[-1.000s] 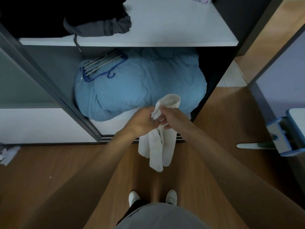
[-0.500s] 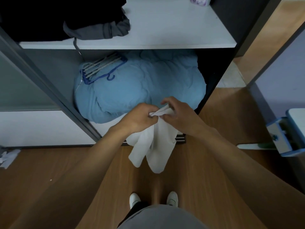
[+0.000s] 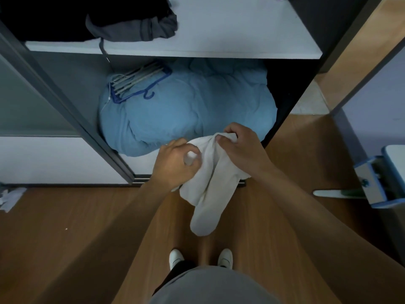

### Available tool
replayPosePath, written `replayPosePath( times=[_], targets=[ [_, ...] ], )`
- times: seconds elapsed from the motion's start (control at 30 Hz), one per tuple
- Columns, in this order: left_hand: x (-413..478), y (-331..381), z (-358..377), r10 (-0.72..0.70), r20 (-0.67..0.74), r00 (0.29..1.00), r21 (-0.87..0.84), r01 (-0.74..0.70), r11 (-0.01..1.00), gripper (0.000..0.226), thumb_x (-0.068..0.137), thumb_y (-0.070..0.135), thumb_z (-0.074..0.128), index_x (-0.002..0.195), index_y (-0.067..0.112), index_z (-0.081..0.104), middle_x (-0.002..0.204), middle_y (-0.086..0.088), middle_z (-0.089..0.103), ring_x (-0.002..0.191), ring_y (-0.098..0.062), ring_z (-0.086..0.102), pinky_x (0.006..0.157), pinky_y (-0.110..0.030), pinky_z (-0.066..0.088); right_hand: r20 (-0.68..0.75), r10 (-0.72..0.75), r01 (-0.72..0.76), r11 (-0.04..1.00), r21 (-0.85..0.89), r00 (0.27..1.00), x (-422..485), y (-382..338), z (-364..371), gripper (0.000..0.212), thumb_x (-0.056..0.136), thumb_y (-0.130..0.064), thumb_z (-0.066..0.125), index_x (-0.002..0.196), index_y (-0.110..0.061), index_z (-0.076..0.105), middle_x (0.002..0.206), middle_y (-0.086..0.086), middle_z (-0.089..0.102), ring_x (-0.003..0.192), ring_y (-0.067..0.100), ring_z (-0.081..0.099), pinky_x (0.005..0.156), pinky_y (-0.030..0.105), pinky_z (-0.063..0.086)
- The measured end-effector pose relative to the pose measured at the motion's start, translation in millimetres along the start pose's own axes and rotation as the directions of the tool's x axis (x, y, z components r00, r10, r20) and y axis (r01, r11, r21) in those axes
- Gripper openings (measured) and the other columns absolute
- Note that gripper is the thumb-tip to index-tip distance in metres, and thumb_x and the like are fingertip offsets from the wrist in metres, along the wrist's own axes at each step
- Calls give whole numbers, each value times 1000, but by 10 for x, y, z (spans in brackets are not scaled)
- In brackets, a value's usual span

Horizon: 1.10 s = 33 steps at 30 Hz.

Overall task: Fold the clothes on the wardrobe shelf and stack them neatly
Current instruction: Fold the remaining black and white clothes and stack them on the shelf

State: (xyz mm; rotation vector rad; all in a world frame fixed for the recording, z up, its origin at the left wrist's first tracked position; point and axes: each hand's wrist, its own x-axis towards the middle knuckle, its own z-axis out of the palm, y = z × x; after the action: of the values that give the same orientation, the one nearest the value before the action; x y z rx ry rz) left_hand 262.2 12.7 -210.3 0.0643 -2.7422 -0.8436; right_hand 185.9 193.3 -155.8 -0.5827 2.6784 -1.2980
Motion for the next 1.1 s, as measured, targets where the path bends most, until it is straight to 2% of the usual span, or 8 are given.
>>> replayPosePath(
  times=[0.07, 0.17, 0.3, 0.4, 0.6, 0.8, 0.93, 1.1],
  targets=[
    [-23, 83, 68, -92, 54, 994, 35, 90, 995, 46, 85, 63, 54, 100, 24, 73, 99, 1, 66, 94, -20, 58, 85, -40, 47, -13, 30, -30, 999, -33, 999, 9, -17, 10, 26, 94, -32, 61, 73, -24, 48, 68, -10, 49, 62, -3, 48, 56, 12, 36],
    [11, 201, 157, -192, 88, 977, 3, 192, 981, 59, 80, 71, 49, 106, 23, 72, 103, 0, 65, 96, -22, 57, 87, -45, 49, -24, 14, -16, 993, -120, 1000, 7, -66, 39, 29, 92, -37, 61, 71, -23, 48, 64, -10, 48, 59, 7, 47, 57, 21, 34],
    [103, 288, 245, -228, 93, 969, 7, 229, 973, 50, 79, 55, 58, 105, 16, 71, 101, -5, 69, 97, -25, 61, 90, -47, 49, 1, -55, 54, 971, -232, 998, -14, -164, 84, 25, 90, -34, 63, 72, -23, 51, 66, -9, 52, 65, 11, 52, 60, 27, 39],
    [110, 218, 261, -204, 57, 977, 60, 200, 978, 23, 80, 24, 71, 96, 7, 70, 95, -12, 68, 93, -32, 60, 85, -46, 48, 20, -73, 76, 971, -225, 997, -12, -175, 49, 24, 90, -33, 65, 76, -17, 55, 69, -6, 55, 65, 12, 51, 61, 29, 41],
    [59, -180, 210, -299, 165, 940, 43, 296, 954, 6, 81, 1, 61, 80, 2, 67, 85, -15, 63, 85, -35, 60, 70, -36, 43, 65, -46, 55, 990, -132, 997, 34, -97, -138, 25, 86, -33, 71, 79, -15, 55, 71, -9, 51, 63, 7, 44, 61, 25, 39],
    [107, -407, 60, -345, 94, 934, -141, 356, 924, 26, 84, -11, 55, 96, 3, 73, 97, -11, 66, 93, -30, 60, 82, -32, 47, 200, -47, 61, 996, -67, 979, 33, 81, -311, 17, 90, -19, 71, 86, -26, 56, 85, -16, 57, 77, -6, 51, 66, 11, 37],
    [139, -388, -33, -330, 61, 942, -140, 335, 932, 32, 83, -13, 48, 96, 6, 70, 97, -9, 66, 91, -26, 60, 79, -28, 45, 284, 18, 6, 996, -85, 959, 44, 172, -385, 34, 92, -5, 61, 119, -27, 64, 111, -8, 63, 102, 4, 58, 80, 5, 40],
    [232, -225, -145, -279, 25, 960, -189, 279, 942, 34, 84, -7, 46, 91, 22, 61, 84, 7, 62, 75, -14, 56, 66, -20, 41, 327, 65, -33, 994, -102, 943, 51, 107, -324, 43, 86, 8, 47, 106, -18, 76, 91, -12, 68, 84, 3, 62, 67, 2, 44]
  ],
)
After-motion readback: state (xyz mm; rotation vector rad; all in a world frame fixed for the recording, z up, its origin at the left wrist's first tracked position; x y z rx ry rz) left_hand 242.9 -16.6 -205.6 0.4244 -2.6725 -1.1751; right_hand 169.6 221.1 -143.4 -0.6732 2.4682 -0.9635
